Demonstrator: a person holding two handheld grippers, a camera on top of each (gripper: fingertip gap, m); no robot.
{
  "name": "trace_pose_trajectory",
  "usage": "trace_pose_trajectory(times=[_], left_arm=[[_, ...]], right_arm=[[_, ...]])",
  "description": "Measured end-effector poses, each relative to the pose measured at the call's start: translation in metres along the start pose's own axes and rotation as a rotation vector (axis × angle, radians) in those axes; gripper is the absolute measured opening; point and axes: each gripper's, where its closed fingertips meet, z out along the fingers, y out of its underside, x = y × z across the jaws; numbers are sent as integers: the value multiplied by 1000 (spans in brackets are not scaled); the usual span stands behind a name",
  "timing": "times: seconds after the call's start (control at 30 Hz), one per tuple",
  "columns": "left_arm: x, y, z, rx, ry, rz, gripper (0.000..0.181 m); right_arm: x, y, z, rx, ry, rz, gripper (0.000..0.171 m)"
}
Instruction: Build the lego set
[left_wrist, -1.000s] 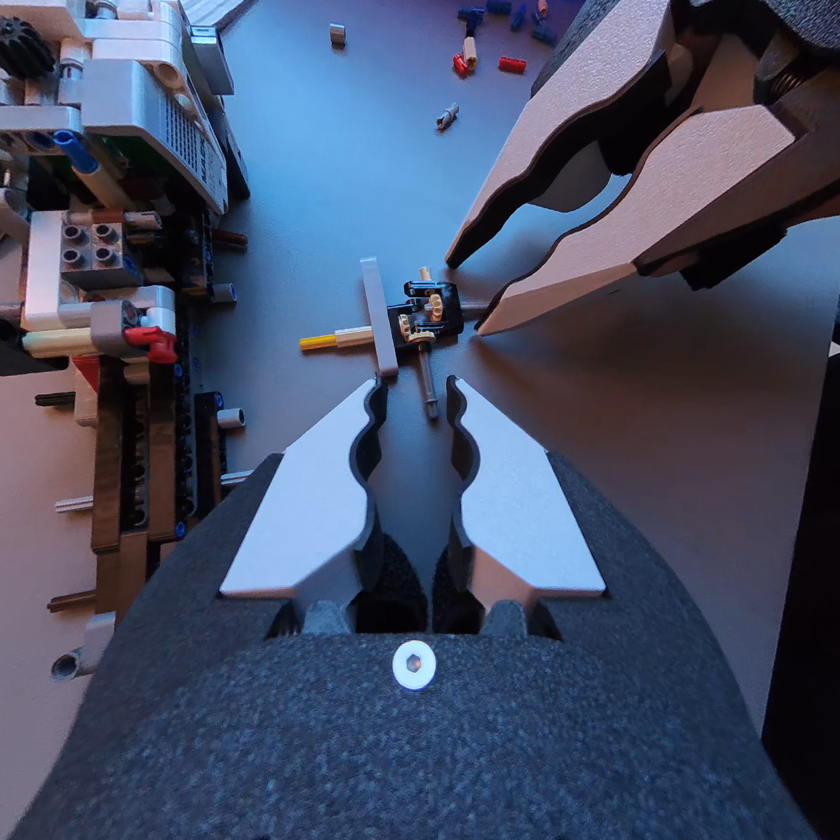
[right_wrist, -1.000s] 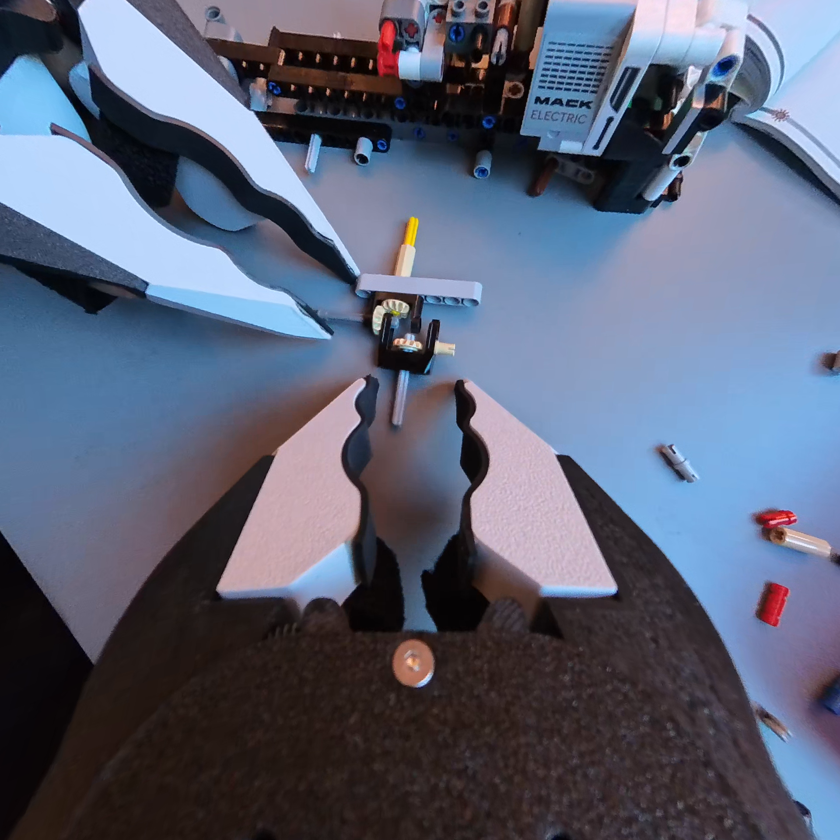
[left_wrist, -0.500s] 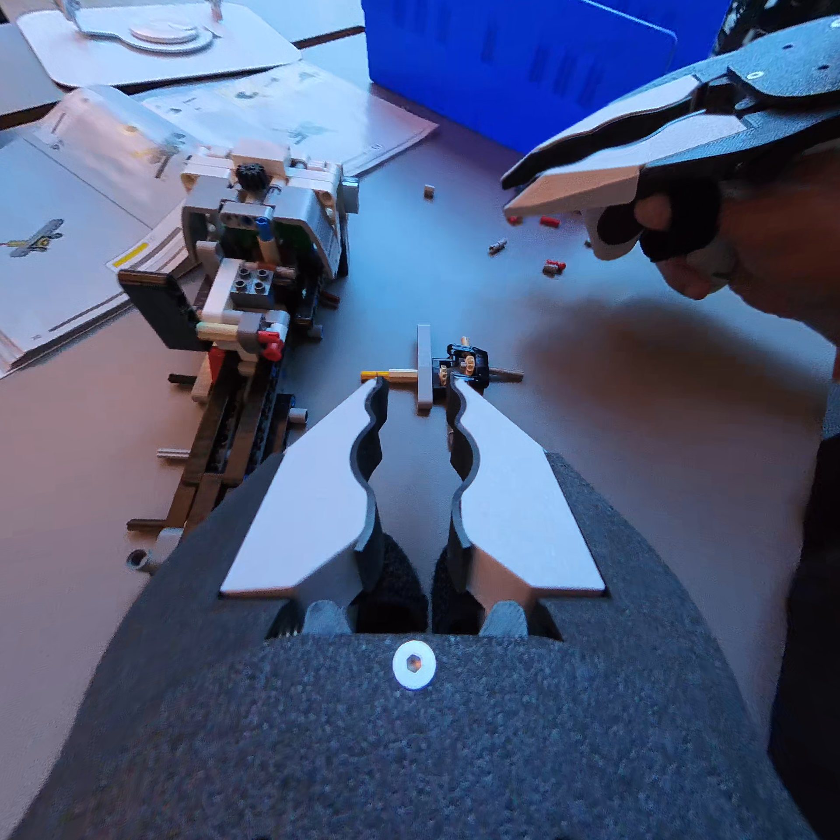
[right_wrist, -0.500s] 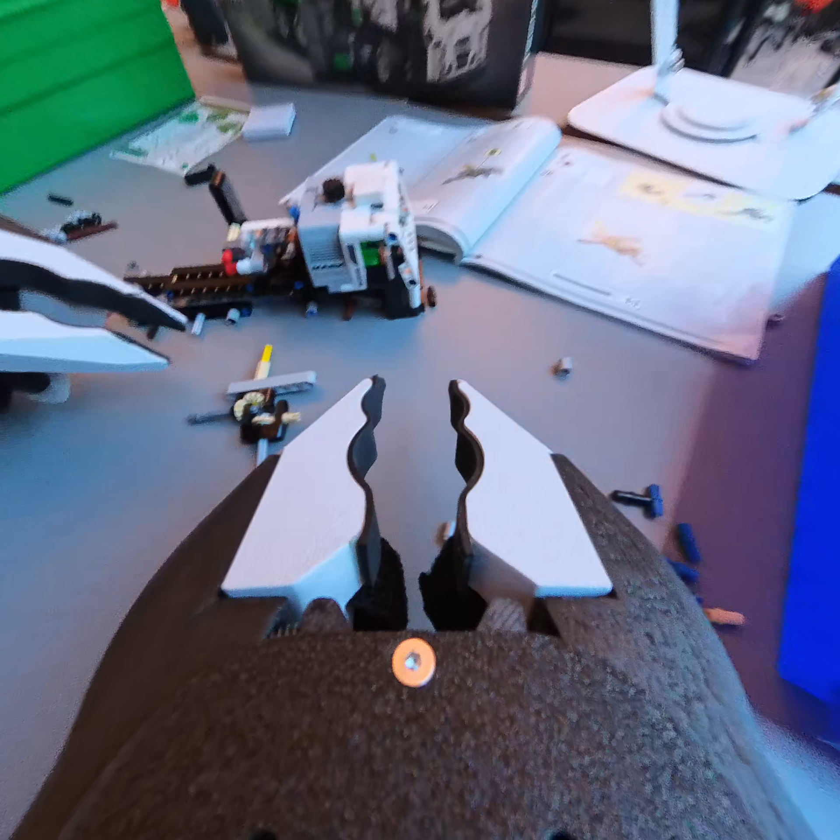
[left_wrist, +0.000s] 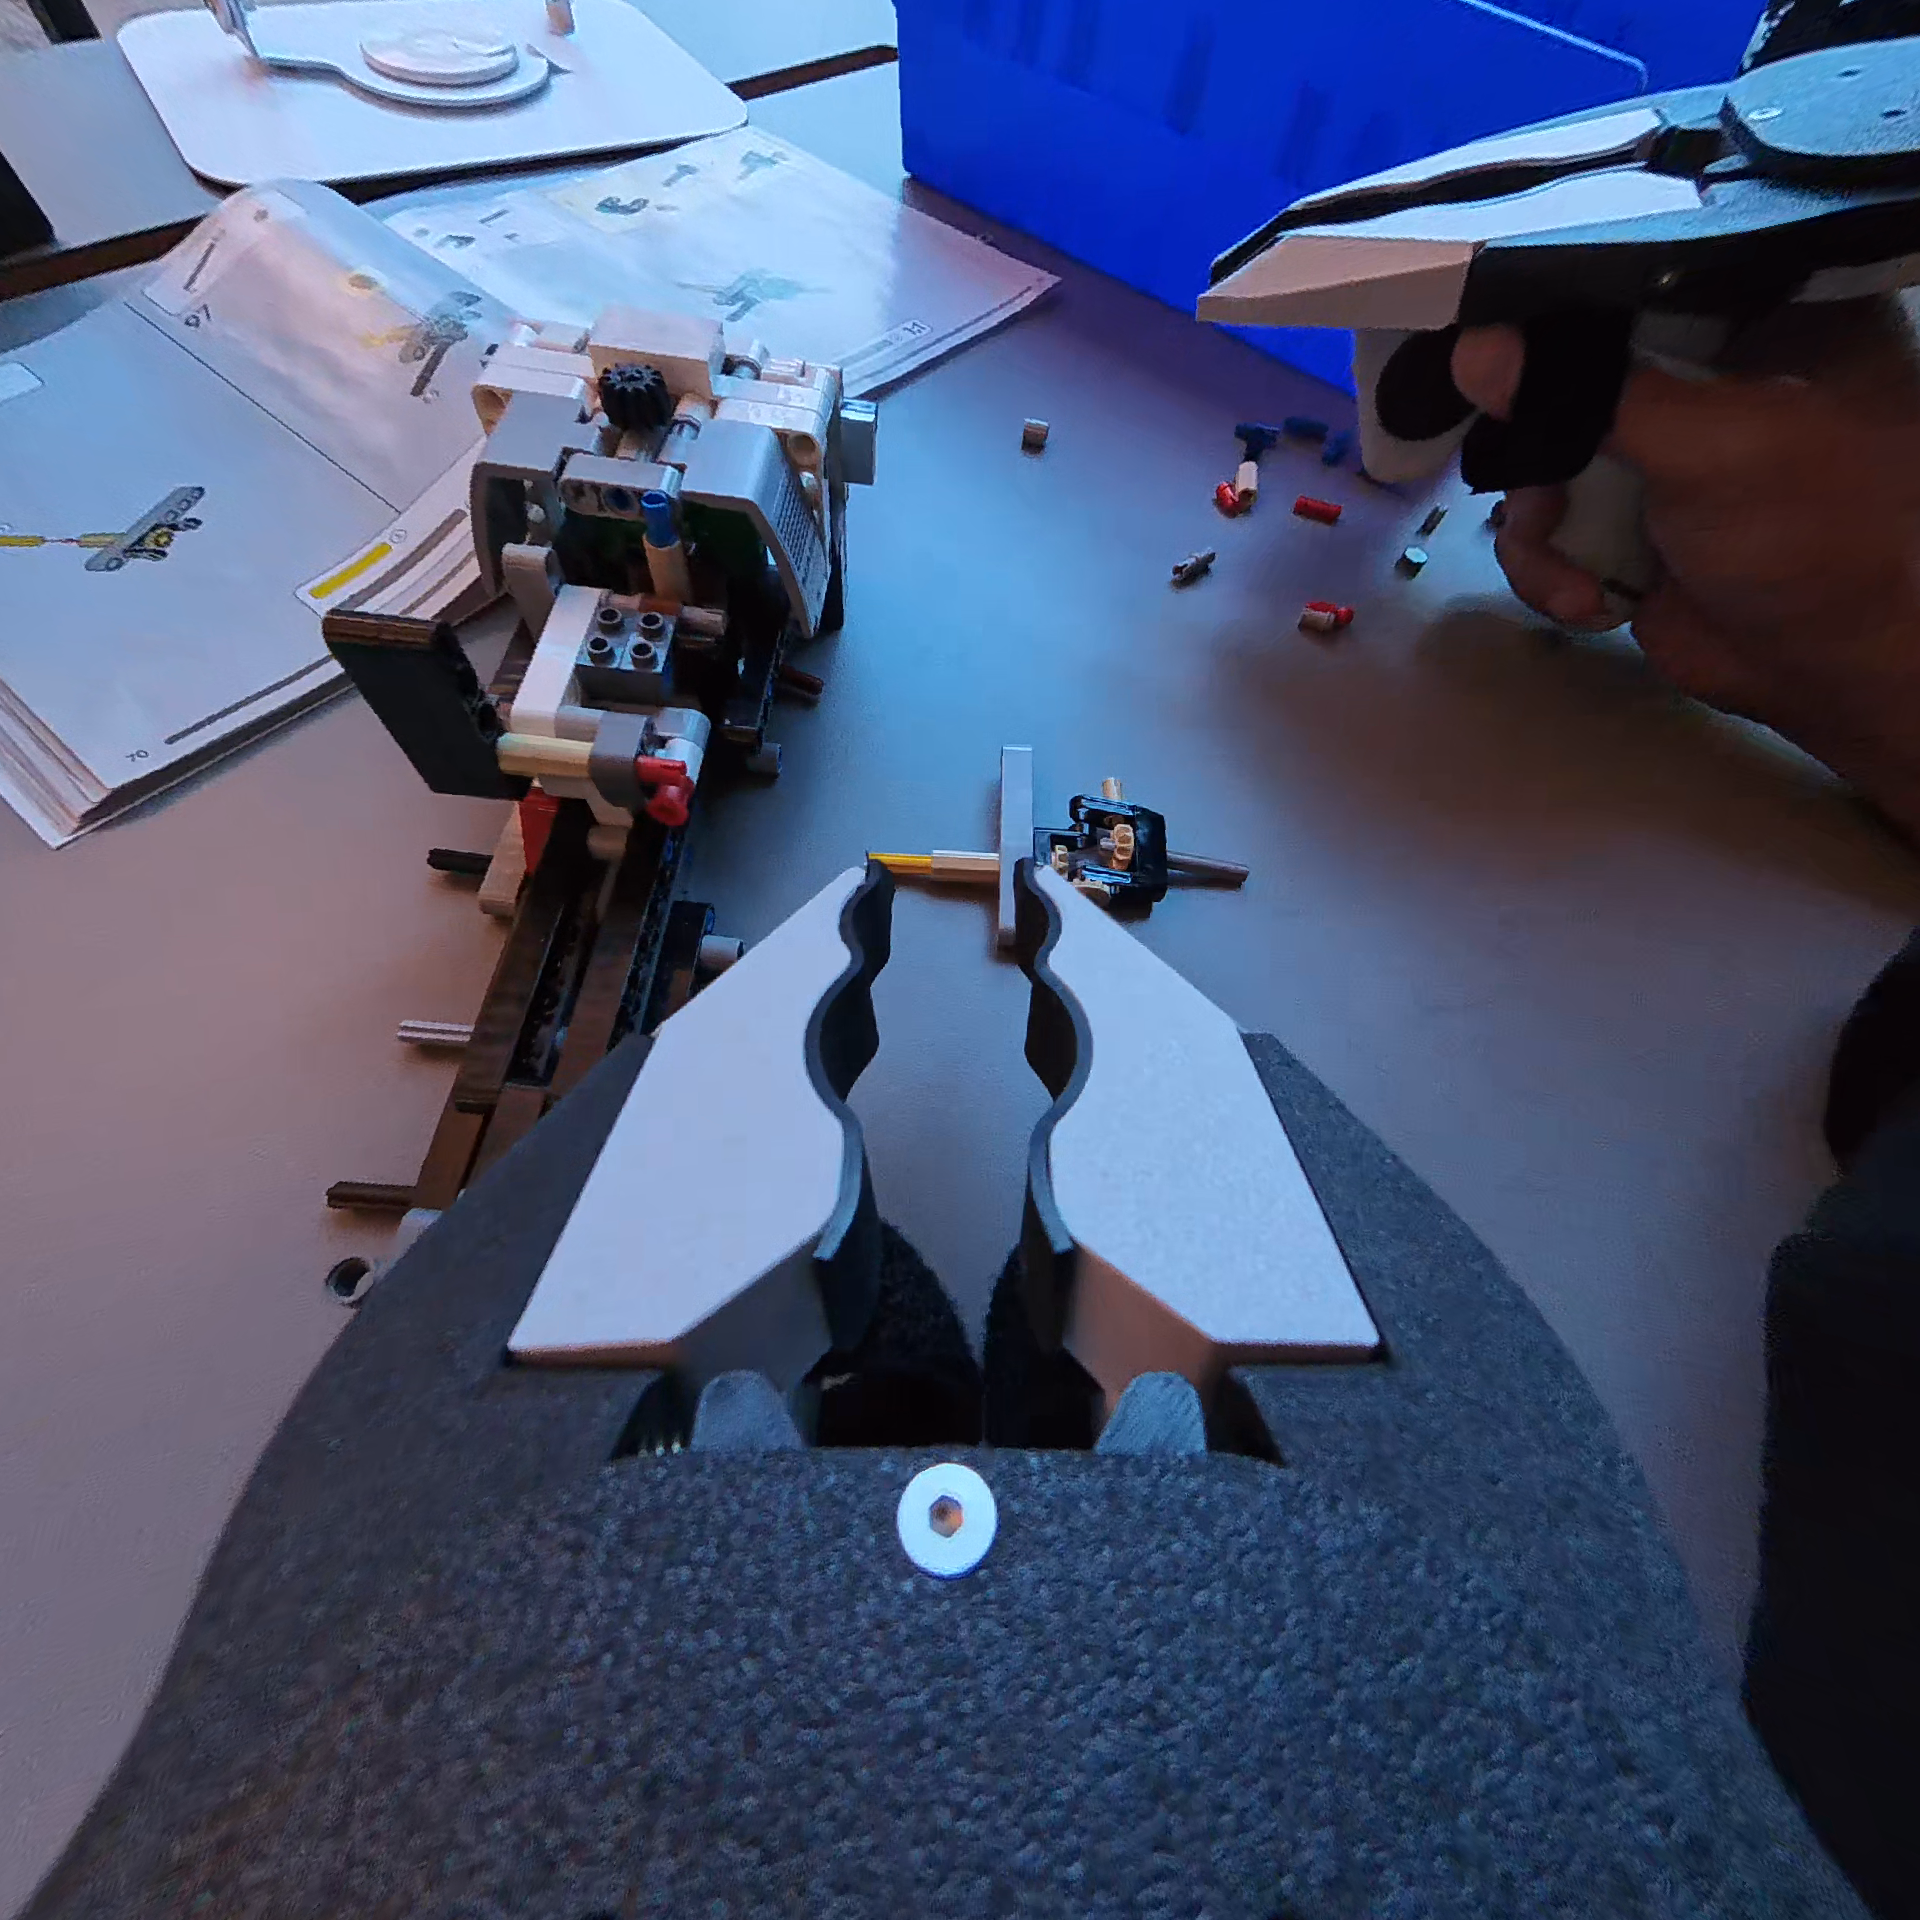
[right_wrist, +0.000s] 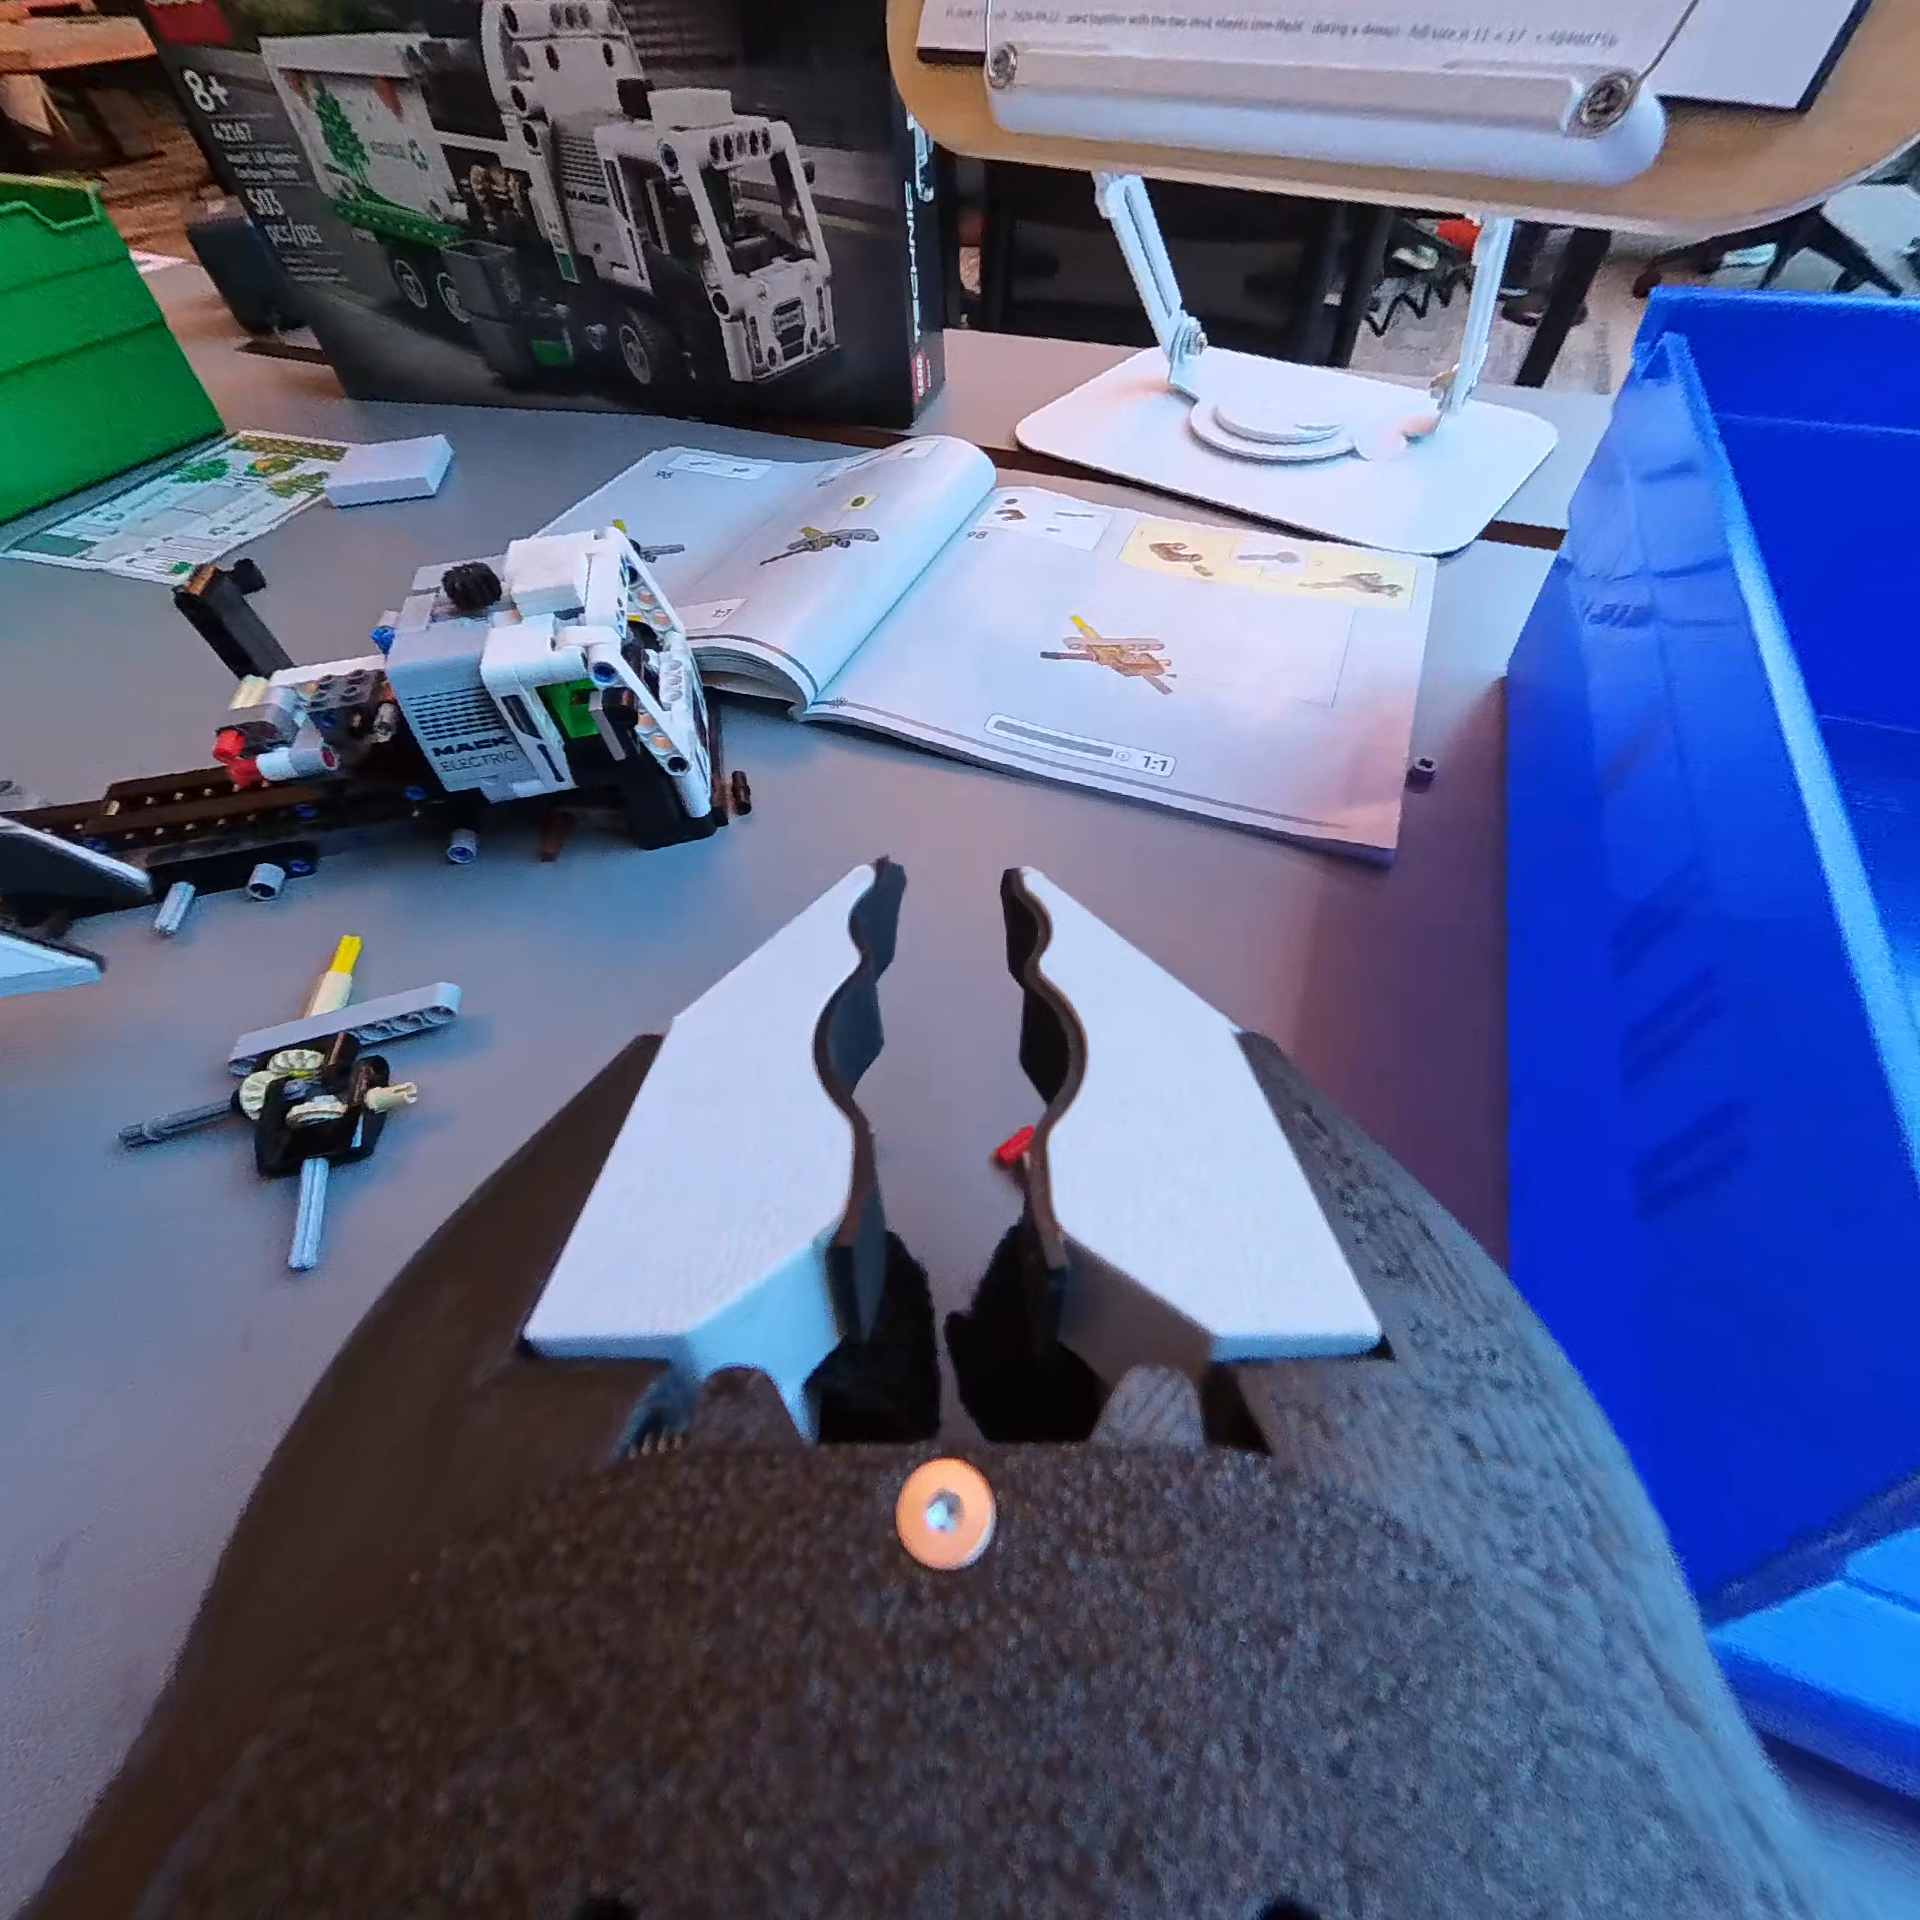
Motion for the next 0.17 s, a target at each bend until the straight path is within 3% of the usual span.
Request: trace_pose_trajectory(times=[0.17], left_arm=[[-2, 2, 2, -16, 1, -19, 21]], right_arm=[[3, 2, 0, -7, 0, 13, 20]])
